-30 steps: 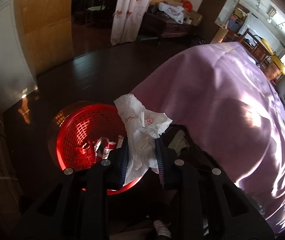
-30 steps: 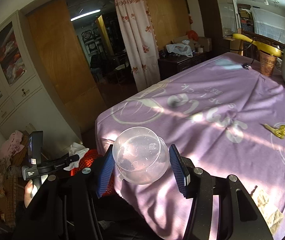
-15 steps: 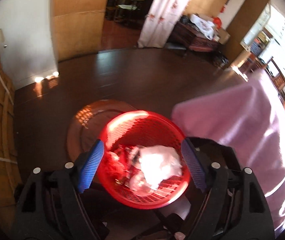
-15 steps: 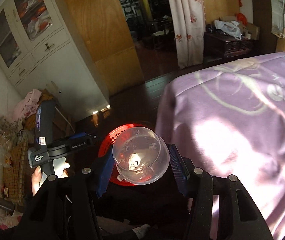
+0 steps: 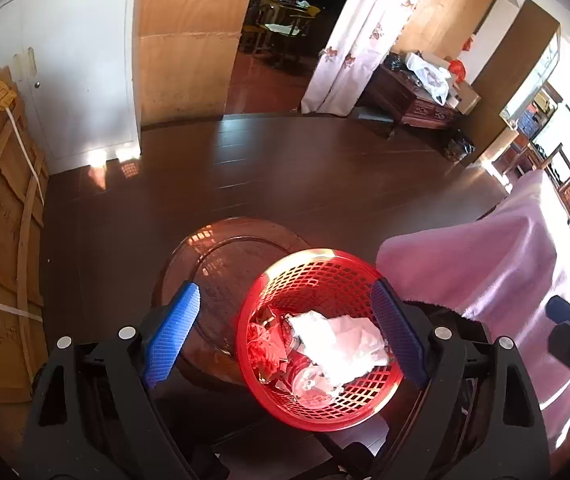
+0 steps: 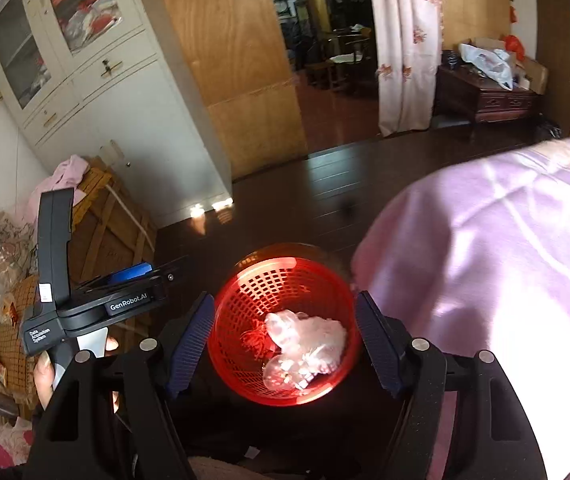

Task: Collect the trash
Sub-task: 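Open the left tool over the wastebasket to drop the tissue, then return both tools to the table above the beige paper towel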

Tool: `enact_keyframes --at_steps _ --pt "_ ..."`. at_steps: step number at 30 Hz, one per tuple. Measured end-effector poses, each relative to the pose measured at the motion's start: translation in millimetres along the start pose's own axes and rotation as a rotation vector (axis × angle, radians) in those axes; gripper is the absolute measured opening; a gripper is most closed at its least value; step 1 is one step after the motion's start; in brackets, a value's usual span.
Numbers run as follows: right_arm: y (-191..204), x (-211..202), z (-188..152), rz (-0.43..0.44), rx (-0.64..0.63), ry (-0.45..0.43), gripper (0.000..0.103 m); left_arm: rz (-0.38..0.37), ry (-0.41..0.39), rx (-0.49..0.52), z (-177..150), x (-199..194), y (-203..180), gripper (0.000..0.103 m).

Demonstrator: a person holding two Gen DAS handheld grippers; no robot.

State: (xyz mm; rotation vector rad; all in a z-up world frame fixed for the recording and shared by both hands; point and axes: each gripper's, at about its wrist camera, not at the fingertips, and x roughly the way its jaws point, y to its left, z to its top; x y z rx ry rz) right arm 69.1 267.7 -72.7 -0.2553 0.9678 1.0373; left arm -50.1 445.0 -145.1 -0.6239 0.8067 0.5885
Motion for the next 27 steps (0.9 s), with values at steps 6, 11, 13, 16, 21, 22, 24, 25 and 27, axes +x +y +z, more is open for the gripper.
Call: enact_keyframes --at_steps 6,11,13,16,21,22,24,25,27 --pt "-26.1 -28.6 -8.2 0.001 0.06 -0.039 0.072 -0.026 -0.002 0.055 -3.7 -10.3 -24.7 0.085" --pt "-47.4 -55.1 -20.6 -0.011 0.112 -0.091 0.073 -0.054 -0.011 0.123 -11.3 -23.5 -56.8 0.086" --pt "-54.5 -68.4 -25.1 -0.022 0.131 -0.116 0.073 -0.074 -0.013 0.152 -14.5 -29.4 -70.6 0.087" --pt "-69.2 -91.5 -34.8 -0.05 0.157 -0.159 0.074 -0.102 -0.017 0.197 -20.9 -38.9 -93.6 0.088" --pt "-99.3 -133.0 -58.7 -0.103 0.215 -0.231 0.075 -0.148 -0.02 0.287 -33.6 -54.3 -136.9 0.089" --pt "-105.7 -142.2 -64.6 -0.117 0.227 -0.246 0.076 -0.159 -0.019 0.306 -36.6 -56.7 -146.8 0.089" --pt "-119.3 -162.0 -77.9 -0.147 0.253 -0.275 0.077 -0.183 -0.013 0.346 -43.9 -61.7 -166.3 0.09" --pt "-125.3 -170.3 -84.9 -0.163 0.267 -0.288 0.077 -0.196 -0.009 0.369 -48.1 -64.0 -176.4 0.09" --pt "-140.2 -189.8 -99.6 -0.191 0.302 -0.316 0.078 -0.22 0.001 0.415 -56.3 -68.4 -197.5 0.09"
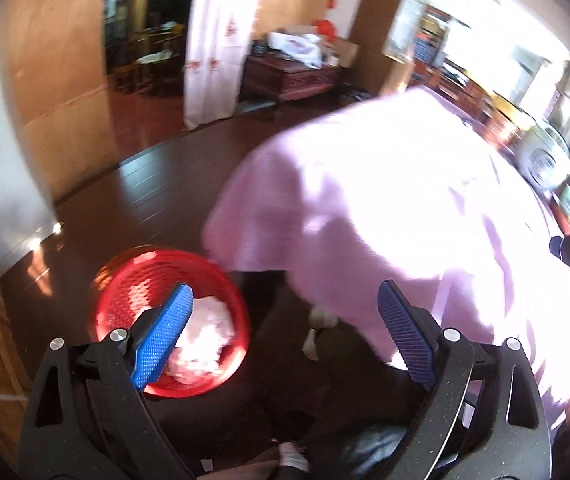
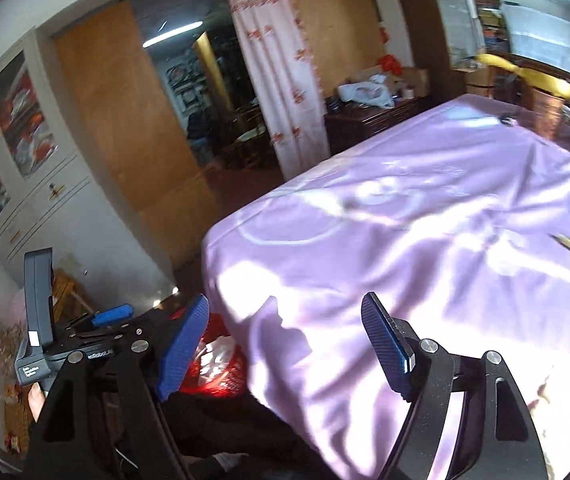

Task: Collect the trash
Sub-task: 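Return both tools to the table above the beige paper towel, then close the left tool on the crumpled beige paper towel and lift it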

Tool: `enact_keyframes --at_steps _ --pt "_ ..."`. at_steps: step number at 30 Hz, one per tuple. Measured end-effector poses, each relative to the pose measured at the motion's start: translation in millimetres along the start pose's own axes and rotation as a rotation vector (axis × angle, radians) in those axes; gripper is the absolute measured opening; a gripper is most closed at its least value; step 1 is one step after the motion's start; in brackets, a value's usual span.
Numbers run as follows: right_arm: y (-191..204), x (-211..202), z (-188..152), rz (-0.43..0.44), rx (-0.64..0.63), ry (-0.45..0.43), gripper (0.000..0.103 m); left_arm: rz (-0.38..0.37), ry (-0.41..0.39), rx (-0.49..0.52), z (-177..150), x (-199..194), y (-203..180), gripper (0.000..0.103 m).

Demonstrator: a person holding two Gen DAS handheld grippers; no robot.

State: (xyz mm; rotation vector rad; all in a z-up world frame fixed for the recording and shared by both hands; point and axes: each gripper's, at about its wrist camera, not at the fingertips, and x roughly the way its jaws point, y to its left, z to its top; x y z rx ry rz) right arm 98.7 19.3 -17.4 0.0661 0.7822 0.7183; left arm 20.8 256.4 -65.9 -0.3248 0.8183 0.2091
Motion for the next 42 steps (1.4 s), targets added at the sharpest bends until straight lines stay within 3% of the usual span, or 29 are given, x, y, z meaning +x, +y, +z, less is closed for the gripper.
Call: enact_keyframes --at_steps 15,19,25,35,39,42 --pt "-163.2 -127.9 -55.2 -0.255 0.276 -0.133 0.081 -0.243 0.093 0.341 -12.0 23.4 -185.0 0.091" --pt "-193.1 -148.4 -70.3 -0.301 0.346 -0.17 0.081 -0.304 0.117 0.464 -26.4 28.6 -246.2 0.092" --pt "-223.9 -160.2 -86.1 -0.388 0.378 -0.188 0.085 -0.396 0.161 0.567 -44.7 36.7 -315.3 0.092" --pt "-266.8 -154.4 -101.8 -0.497 0.454 -0.13 0.087 -0.402 0.193 0.731 -78.6 51.5 -382.1 0.092" --pt "-263.2 -155.7 -101.2 -0.625 0.393 -0.118 0.091 -0.381 0.194 0.786 -91.5 57.9 -393.7 0.092" --pt "-261.7 -154.6 -102.2 -0.619 0.381 -0.121 0.093 -0.375 0.2 0.795 -96.0 63.2 -396.3 0.091"
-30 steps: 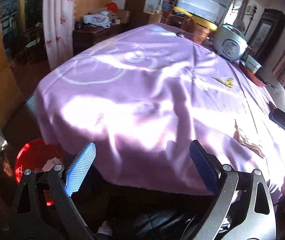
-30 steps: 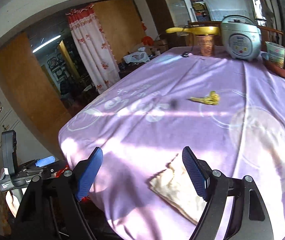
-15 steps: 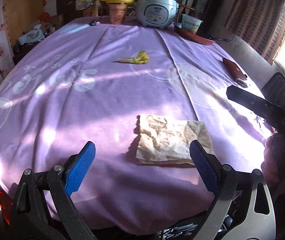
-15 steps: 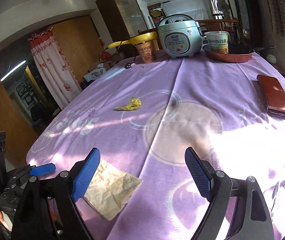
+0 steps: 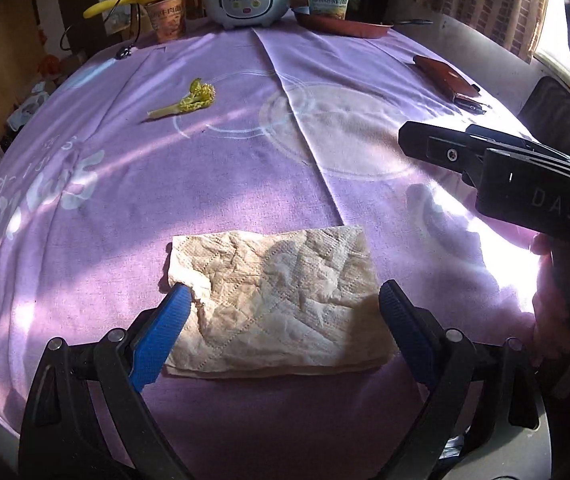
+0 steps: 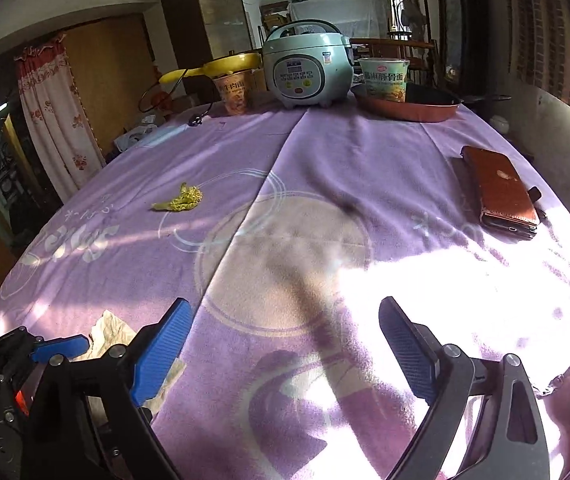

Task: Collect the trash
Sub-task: 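Close the left tool on the crumpled beige paper towel and lift it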

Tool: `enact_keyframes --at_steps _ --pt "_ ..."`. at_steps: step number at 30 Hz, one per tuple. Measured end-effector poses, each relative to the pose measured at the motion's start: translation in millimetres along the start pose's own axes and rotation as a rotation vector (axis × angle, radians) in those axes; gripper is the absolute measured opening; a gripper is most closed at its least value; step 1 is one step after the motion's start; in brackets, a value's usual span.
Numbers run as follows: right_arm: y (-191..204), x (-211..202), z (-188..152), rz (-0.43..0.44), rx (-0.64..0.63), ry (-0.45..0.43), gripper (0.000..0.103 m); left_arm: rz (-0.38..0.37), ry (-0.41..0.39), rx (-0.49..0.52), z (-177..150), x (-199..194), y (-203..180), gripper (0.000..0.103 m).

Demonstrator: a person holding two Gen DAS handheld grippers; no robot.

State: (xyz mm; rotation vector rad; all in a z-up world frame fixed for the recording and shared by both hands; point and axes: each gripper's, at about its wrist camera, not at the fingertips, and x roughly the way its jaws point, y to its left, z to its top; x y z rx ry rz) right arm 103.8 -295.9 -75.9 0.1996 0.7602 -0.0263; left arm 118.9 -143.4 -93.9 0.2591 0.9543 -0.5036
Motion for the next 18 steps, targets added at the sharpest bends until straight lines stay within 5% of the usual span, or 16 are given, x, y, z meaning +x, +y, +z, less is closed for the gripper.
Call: enact_keyframes --at_steps 4,7,14,18 --pt "5.2 -5.5 -1.6 -0.008 -0.033 -0.031 0.094 0.016 -0.014 0.0 -2.3 3.7 -0.4 0.09" --pt "2.2 -10.0 -1.2 -0.001 -0.019 -0.055 0.094 0.036 -0.038 0.008 -3.7 1.7 -1.4 0.08" --pt "-19.3 -8.2 2.1 0.082 0.092 -0.038 0.094 0.037 -0.062 -0.023 -3.9 -5.0 6.9 0.032" --pt "-30.8 -6.1 1.5 0.132 0.156 -0.029 0.094 0.001 -0.057 -0.095 -2.2 -8.0 27.6 0.018"
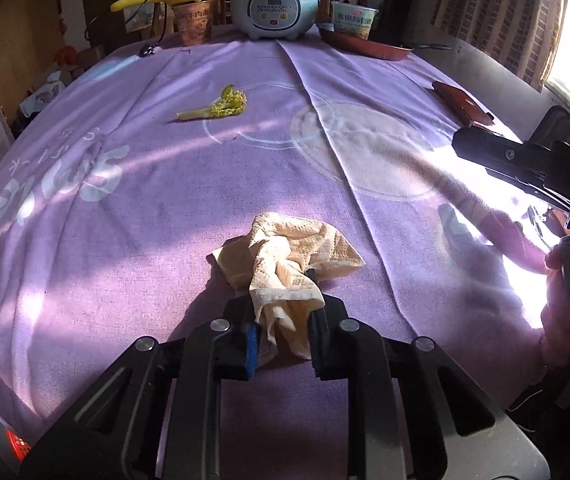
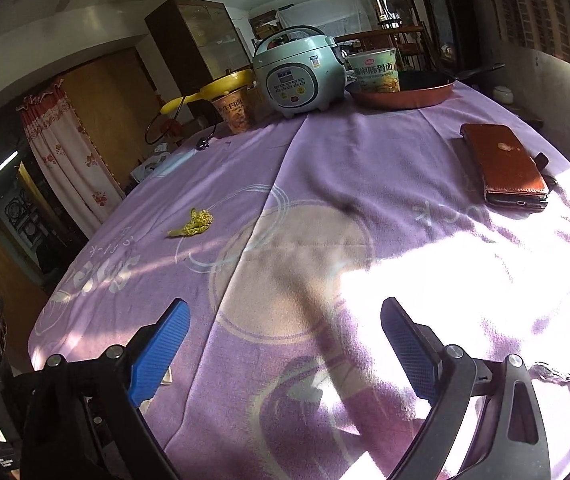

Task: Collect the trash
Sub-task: 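Close the left tool on the crumpled beige paper towel and lift it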

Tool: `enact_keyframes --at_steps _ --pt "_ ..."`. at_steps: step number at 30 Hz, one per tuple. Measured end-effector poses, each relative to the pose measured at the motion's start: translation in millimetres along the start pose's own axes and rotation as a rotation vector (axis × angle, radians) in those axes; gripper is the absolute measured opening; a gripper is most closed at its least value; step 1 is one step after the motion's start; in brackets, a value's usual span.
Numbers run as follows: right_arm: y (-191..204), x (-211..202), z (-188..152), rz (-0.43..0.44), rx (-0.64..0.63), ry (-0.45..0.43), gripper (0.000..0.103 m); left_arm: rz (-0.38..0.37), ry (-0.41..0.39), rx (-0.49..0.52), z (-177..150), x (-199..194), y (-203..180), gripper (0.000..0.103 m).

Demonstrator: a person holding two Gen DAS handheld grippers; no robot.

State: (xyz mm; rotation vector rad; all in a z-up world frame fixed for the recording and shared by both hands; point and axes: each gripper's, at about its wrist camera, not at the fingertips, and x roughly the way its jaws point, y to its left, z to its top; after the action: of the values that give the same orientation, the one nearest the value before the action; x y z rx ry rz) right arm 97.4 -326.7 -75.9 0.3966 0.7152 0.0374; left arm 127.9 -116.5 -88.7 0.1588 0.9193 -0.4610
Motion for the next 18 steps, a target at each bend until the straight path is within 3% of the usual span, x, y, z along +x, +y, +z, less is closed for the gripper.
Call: enact_keyframes --at_steps 5,10,14,18 --pt "-11.3 2.6 0.4 0.042 0.067 0.019 0.094 0.056 -0.041 -0.071 2.8 -14.8 31.0 0.016" --pt "-7.3 3.9 0.3 0.05 0.055 0.035 0.094 0.162 -0.073 -0.142 5.3 -28.6 74.5 0.016" --pt "11.4 15.0 12.6 0.078 0.005 0.105 0.094 0.236 -0.086 -0.167 12.4 -31.5 103.0 0.017" --pt "49.7 21.3 42.5 0.109 -0.066 0.104 0.094 0.259 -0.096 -0.201 19.9 -27.1 124.2 0.017"
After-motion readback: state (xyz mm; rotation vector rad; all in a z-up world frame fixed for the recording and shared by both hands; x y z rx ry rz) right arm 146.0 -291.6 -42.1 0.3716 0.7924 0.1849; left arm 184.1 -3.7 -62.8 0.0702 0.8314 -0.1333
